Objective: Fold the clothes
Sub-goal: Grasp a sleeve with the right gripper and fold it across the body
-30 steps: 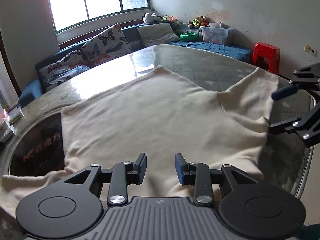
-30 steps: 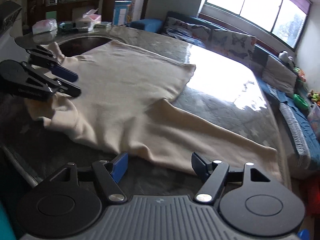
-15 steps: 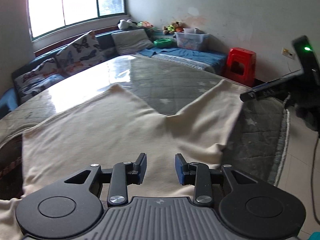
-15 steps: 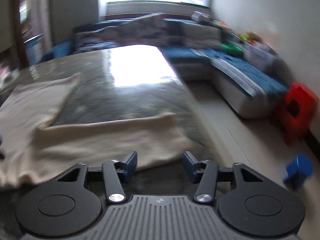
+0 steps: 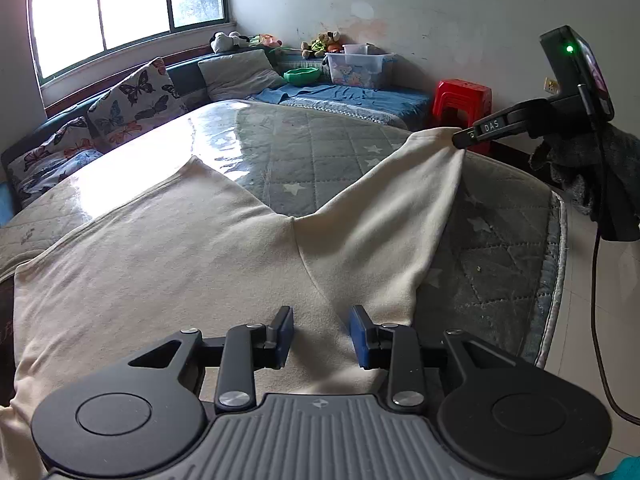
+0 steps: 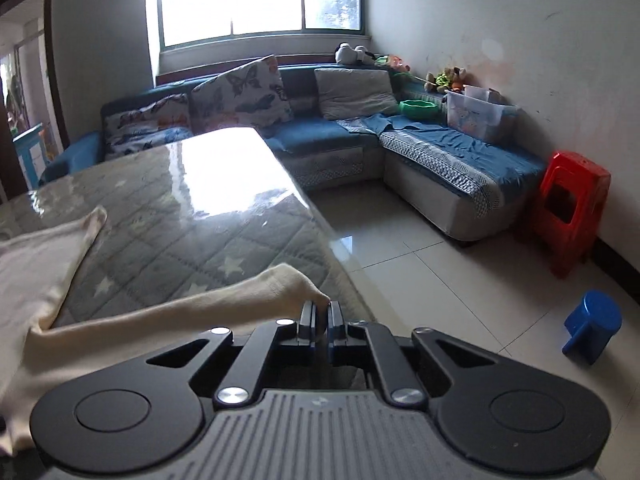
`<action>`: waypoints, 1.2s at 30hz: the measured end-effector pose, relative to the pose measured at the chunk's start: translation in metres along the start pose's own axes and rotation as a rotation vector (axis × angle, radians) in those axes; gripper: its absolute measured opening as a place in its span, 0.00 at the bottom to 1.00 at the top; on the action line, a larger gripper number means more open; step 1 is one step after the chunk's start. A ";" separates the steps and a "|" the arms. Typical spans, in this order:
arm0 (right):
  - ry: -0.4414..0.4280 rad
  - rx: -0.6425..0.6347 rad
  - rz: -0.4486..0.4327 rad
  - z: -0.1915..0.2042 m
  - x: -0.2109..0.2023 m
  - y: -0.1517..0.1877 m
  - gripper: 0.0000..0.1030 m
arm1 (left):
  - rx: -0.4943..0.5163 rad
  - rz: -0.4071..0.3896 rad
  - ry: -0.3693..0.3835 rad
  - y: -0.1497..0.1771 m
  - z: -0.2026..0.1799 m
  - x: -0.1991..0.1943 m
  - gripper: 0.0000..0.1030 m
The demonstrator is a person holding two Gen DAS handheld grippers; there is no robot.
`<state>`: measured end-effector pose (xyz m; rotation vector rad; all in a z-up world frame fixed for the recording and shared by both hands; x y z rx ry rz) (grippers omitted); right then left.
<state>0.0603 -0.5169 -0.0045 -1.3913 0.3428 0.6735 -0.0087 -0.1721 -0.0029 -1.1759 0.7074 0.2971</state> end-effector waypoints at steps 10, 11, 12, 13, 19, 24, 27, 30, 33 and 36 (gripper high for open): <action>-0.037 0.038 -0.001 -0.005 0.002 0.009 0.17 | -0.009 0.002 -0.005 -0.004 0.002 0.000 0.34; -0.036 0.052 0.004 -0.006 0.003 0.010 0.17 | -0.013 -0.001 -0.007 -0.005 0.003 0.000 0.34; -0.039 0.062 0.006 -0.007 0.005 0.010 0.17 | -0.016 -0.004 -0.009 -0.006 0.004 -0.001 0.34; -0.046 0.067 0.003 -0.008 0.006 0.010 0.17 | -0.020 -0.007 -0.015 -0.007 0.006 -0.002 0.34; -0.081 0.066 -0.032 -0.004 -0.005 0.001 0.05 | -0.036 -0.027 -0.038 -0.017 0.015 -0.004 0.39; -0.088 0.031 -0.094 0.006 -0.025 -0.015 0.04 | -0.039 -0.032 -0.001 -0.031 0.010 0.008 0.39; -0.087 0.024 -0.105 0.009 -0.030 -0.019 0.04 | -0.052 -0.027 0.042 -0.039 0.006 0.019 0.39; -0.088 0.019 -0.116 0.012 -0.036 -0.023 0.04 | -0.087 -0.001 0.077 -0.044 0.006 0.038 0.39; -0.097 0.005 -0.137 0.020 -0.046 -0.031 0.04 | -0.133 0.009 0.113 -0.045 0.009 0.051 0.39; -0.124 -0.031 -0.165 0.034 -0.060 -0.039 0.04 | -0.203 0.015 0.151 -0.045 0.020 0.048 0.40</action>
Point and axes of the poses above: each gripper's, at about its wrist camera, not at the fingertips, and x roughly the way its jaws point, z to its left, y to its underside, the point moved 3 cm from there along x, roughly the way its jaws point, and after that the axes turned 13 degrees about -y, right-handed, at the moved point
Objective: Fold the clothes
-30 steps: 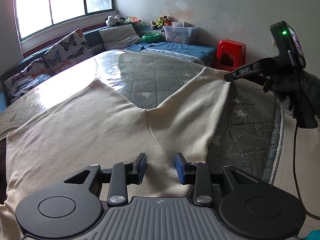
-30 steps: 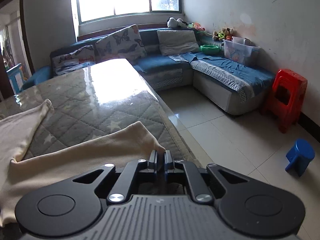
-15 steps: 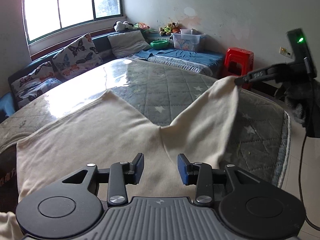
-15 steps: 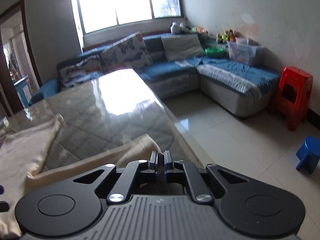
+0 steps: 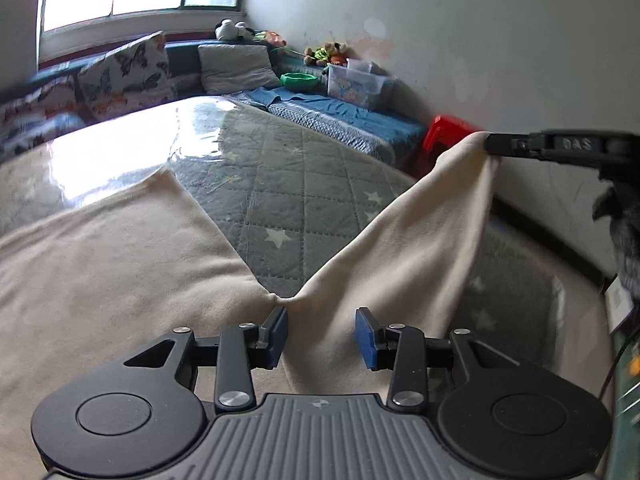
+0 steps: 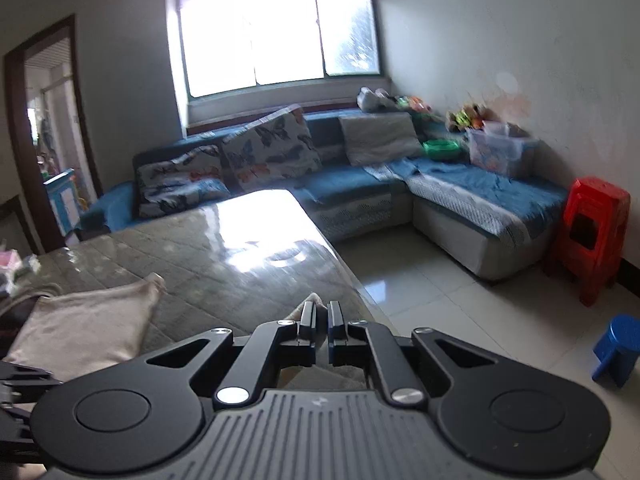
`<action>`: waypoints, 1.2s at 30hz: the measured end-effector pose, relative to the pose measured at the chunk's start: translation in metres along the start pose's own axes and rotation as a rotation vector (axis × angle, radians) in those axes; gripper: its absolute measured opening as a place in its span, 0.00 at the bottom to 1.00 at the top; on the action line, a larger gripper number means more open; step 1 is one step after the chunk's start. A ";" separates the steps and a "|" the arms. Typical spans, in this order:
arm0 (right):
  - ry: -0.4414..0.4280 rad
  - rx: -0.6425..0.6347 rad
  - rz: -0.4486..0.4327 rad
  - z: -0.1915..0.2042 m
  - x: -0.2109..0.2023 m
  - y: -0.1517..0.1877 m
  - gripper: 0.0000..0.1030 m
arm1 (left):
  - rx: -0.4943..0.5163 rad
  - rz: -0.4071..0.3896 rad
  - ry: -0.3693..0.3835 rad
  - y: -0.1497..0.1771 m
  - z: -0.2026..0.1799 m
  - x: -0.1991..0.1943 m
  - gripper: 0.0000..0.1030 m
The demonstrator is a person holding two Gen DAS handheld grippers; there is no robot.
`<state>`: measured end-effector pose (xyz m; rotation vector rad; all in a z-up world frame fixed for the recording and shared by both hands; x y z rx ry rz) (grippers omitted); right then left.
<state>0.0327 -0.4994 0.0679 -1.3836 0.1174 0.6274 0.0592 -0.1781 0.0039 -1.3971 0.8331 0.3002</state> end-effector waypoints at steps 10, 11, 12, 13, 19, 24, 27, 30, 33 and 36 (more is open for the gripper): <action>-0.254 -0.224 -0.054 0.114 -0.023 -0.049 0.04 | -0.087 -0.082 -0.114 0.033 0.077 -0.083 0.48; -0.273 -0.239 -0.051 0.123 -0.022 -0.050 0.04 | -0.097 -0.086 -0.138 0.040 0.086 -0.091 0.49; -0.308 -0.265 -0.042 0.140 -0.018 -0.050 0.04 | -0.109 -0.089 -0.165 0.046 0.094 -0.098 0.50; -0.349 -0.294 -0.030 0.159 -0.012 -0.050 0.04 | -0.120 -0.092 -0.191 0.053 0.103 -0.105 0.51; -0.522 -0.378 0.082 0.243 0.026 -0.023 0.04 | -0.198 -0.090 -0.290 0.089 0.143 -0.137 0.52; -0.632 -0.410 0.240 0.293 0.052 0.030 0.11 | -0.230 -0.075 -0.339 0.109 0.157 -0.148 0.52; -0.656 -0.435 0.275 0.298 0.045 0.046 0.12 | -0.218 -0.081 -0.359 0.113 0.159 -0.154 0.52; -0.621 -0.460 0.273 0.281 0.034 0.043 0.16 | -0.208 -0.101 -0.357 0.111 0.157 -0.159 0.51; -0.560 -0.478 0.304 0.260 0.034 0.043 0.16 | -0.184 -0.114 -0.333 0.102 0.148 -0.155 0.50; -0.480 -0.488 0.365 0.232 0.036 0.054 0.16 | -0.146 -0.109 -0.301 0.094 0.135 -0.142 0.48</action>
Point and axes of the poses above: each gripper's, at about its wrist camera, not at the fingertips, and x roughly the way its jaws point, z to its left, y to its underside, the point moved 3 cm from there along x, roughly the way its jaws point, and after that the axes turned 13 degrees about -y, right-handed, at the moved point
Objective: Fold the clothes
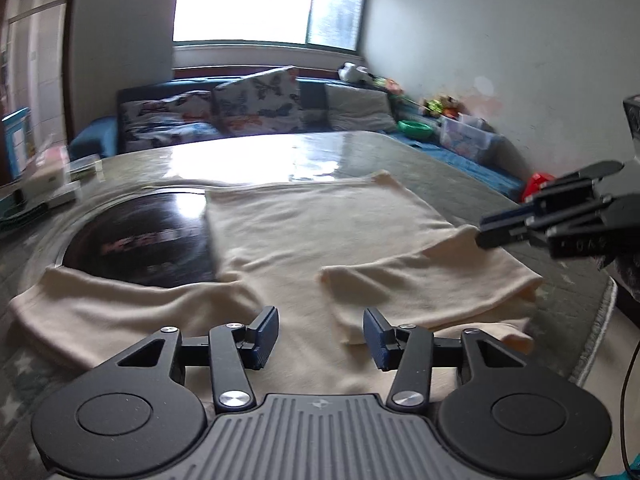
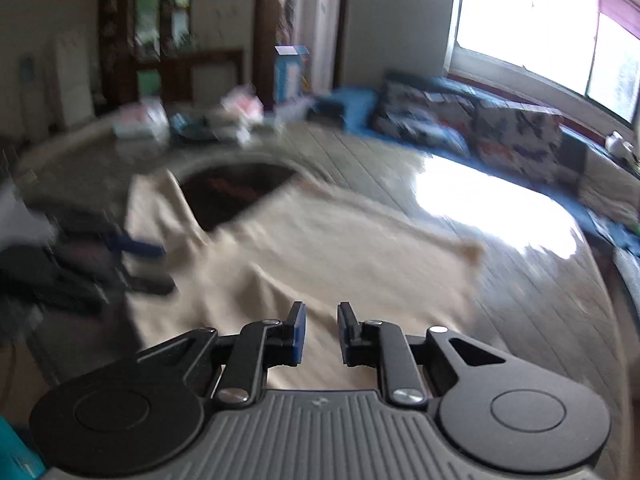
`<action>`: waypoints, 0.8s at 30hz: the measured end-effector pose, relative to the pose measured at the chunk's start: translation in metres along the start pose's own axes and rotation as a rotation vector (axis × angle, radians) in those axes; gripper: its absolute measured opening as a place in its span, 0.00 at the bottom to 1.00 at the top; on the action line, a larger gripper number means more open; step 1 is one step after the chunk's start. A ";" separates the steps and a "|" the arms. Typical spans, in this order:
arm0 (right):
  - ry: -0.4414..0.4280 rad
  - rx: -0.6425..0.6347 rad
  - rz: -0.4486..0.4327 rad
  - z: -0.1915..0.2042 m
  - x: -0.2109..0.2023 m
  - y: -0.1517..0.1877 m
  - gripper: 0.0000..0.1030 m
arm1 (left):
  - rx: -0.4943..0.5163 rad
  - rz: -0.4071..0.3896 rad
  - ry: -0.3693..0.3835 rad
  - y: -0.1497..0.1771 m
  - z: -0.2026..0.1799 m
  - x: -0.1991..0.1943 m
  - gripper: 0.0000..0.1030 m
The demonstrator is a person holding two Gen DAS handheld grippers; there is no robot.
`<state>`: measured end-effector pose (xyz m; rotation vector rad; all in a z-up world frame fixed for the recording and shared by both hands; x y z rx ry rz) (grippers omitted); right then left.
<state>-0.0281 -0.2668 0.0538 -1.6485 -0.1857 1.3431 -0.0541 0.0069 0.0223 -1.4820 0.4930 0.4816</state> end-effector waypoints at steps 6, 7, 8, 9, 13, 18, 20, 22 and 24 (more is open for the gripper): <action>0.034 0.089 0.040 -0.026 -0.014 0.040 0.16 | 0.051 0.064 0.014 0.001 -0.023 0.025 0.44; 0.029 0.118 0.032 -0.031 -0.016 0.043 0.16 | 0.053 0.077 0.013 0.002 -0.025 0.027 0.38; 0.019 0.148 0.023 -0.036 -0.017 0.047 0.17 | 0.052 0.083 0.011 0.002 -0.026 0.029 0.33; 0.016 0.163 0.016 -0.039 -0.018 0.049 0.17 | 0.052 0.089 0.009 0.003 -0.027 0.030 0.24; 0.018 0.179 -0.019 -0.047 -0.024 0.047 0.18 | 0.049 0.070 -0.010 0.001 -0.028 0.028 0.04; 0.023 0.181 -0.035 -0.050 -0.026 0.046 0.25 | -0.012 -0.040 -0.042 -0.024 -0.014 -0.003 0.04; 0.023 0.171 -0.031 -0.049 -0.024 0.048 0.32 | -0.019 -0.048 -0.047 -0.028 -0.008 -0.006 0.04; 0.026 0.161 -0.027 -0.047 -0.021 0.050 0.35 | -0.018 -0.026 -0.051 -0.026 -0.005 -0.003 0.04; 0.028 0.165 -0.034 -0.047 -0.018 0.050 0.35 | -0.012 -0.001 -0.063 -0.022 -0.003 0.002 0.04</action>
Point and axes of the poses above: each gripper's, at about its wrist camera, not at the fingertips, and x roughly the way its jaws point, z to its left, y to its underside, the point moved 3 cm from there along x, roughly the way its jaws point, and after that the axes turned 13 degrees about -y, right-handed, at the moved point
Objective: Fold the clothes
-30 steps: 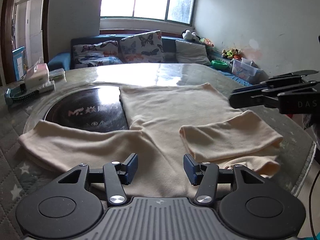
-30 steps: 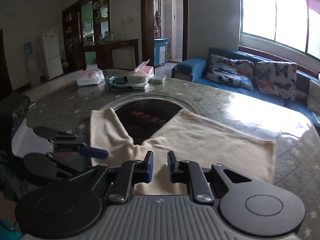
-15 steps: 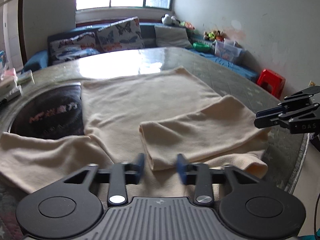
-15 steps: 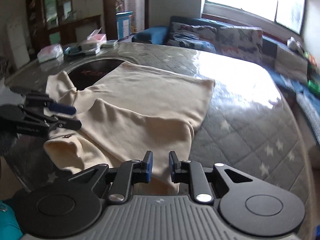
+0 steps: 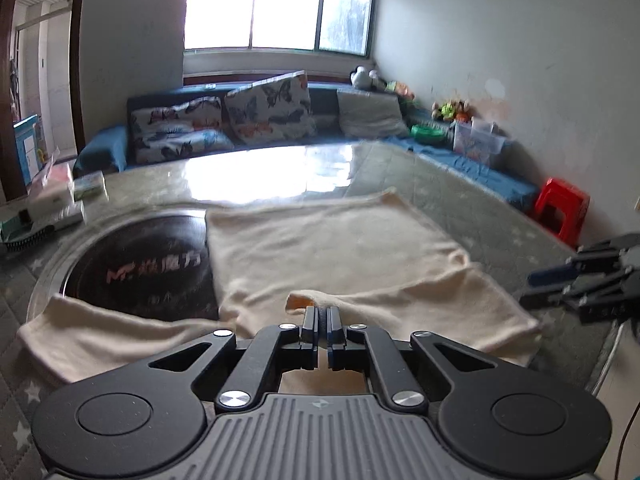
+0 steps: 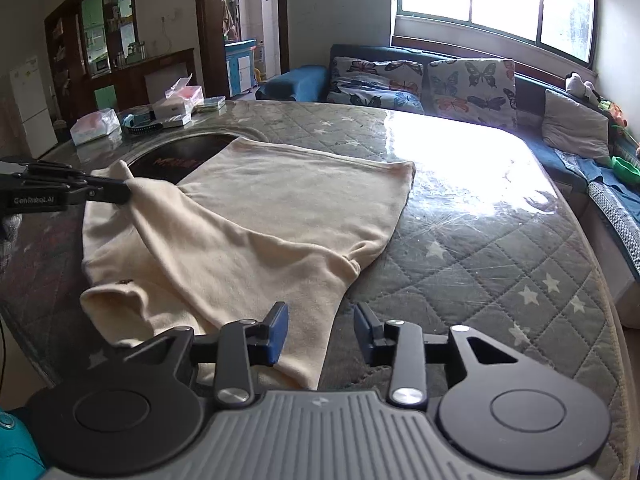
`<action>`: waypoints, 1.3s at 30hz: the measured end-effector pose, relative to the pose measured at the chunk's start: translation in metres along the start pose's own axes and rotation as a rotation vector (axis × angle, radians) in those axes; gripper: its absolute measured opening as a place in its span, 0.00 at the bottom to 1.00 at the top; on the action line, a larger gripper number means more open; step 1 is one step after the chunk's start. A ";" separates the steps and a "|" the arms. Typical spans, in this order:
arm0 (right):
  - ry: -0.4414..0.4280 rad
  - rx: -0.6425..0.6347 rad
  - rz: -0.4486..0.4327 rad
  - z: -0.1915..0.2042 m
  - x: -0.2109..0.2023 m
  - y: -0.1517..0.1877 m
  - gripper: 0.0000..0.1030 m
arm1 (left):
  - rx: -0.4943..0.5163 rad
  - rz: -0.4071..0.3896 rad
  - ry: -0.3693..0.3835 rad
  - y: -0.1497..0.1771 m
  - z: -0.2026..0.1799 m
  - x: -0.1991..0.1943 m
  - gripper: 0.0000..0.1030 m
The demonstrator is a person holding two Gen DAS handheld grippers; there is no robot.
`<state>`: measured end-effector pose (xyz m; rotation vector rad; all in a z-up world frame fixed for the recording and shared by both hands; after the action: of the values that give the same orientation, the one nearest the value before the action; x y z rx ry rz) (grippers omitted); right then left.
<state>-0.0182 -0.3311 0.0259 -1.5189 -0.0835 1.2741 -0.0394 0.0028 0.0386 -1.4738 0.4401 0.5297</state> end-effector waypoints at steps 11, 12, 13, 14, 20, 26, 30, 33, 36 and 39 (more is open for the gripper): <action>-0.022 -0.019 -0.006 -0.001 0.020 -0.017 0.30 | 0.024 0.076 -0.062 0.022 0.012 0.008 0.08; -0.027 -0.018 -0.010 -0.001 0.023 -0.020 0.27 | 0.017 0.068 -0.055 0.020 0.012 0.006 0.08; -0.029 -0.018 -0.010 -0.003 0.027 -0.023 0.27 | 0.010 0.060 -0.048 0.018 0.012 0.005 0.08; -0.029 -0.019 -0.008 -0.004 0.031 -0.024 0.25 | 0.003 0.051 -0.040 0.017 0.011 0.003 0.08; -0.025 -0.011 0.030 -0.010 0.061 -0.026 0.16 | 0.016 0.055 0.024 0.016 -0.006 0.014 0.08; -0.026 -0.071 0.021 0.005 0.055 -0.030 0.17 | 0.008 0.086 0.031 0.028 -0.002 0.019 0.08; -0.019 -0.083 0.058 0.007 0.065 -0.026 0.17 | -0.038 0.076 0.009 0.029 0.014 0.010 0.08; -0.008 -0.092 0.056 0.010 0.066 -0.027 0.17 | -0.067 0.064 -0.058 0.030 0.032 0.001 0.11; -0.055 -0.125 0.053 0.025 0.065 -0.033 0.18 | -0.105 0.063 -0.141 0.033 0.056 -0.005 0.13; -0.130 -0.186 0.067 0.049 0.072 -0.042 0.18 | -0.157 0.077 -0.253 0.035 0.086 -0.003 0.15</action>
<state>-0.0011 -0.2357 0.0184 -1.6059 -0.2433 1.4510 -0.0658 0.0887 0.0170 -1.5192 0.2608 0.8166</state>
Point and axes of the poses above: each gripper's, at about its wrist camera, not at the fingertips, and x roughly the way its jaws point, z to its left, y to its underside, the point moved 3 cm from there along x, roughly the way its jaws point, and after that the axes turned 13 degrees about -y, right-handed, at the moved point
